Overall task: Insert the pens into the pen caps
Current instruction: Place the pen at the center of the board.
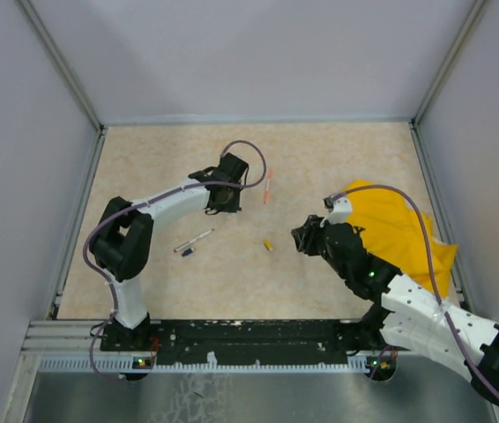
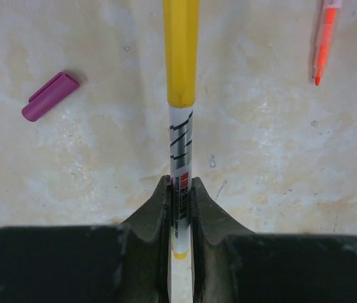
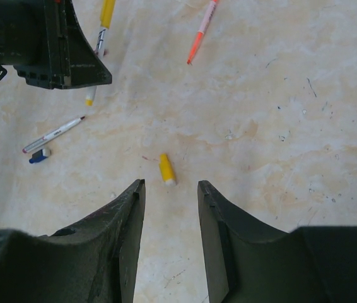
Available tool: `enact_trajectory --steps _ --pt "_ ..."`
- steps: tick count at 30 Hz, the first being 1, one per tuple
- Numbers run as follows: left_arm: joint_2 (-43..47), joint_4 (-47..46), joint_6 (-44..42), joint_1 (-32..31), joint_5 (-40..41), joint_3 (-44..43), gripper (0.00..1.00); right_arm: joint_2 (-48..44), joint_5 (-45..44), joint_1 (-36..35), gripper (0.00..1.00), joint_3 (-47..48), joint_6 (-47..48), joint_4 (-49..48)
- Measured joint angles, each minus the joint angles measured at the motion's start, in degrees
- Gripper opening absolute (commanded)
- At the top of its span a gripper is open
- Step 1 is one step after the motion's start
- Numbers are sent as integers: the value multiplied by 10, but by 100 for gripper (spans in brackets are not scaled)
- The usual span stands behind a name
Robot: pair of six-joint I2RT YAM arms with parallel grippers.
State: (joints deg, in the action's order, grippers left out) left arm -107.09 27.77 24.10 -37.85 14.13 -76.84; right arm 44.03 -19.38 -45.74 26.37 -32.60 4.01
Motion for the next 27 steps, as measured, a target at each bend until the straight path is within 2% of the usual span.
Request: enact_trajectory --steps 13,27 --pt "-66 20 -47 47 -24 -56 13 7 -2 0 38 3 -34 15" --pt "-89 23 -48 61 -37 -59 23 41 -14 0 37 14 -50 33"
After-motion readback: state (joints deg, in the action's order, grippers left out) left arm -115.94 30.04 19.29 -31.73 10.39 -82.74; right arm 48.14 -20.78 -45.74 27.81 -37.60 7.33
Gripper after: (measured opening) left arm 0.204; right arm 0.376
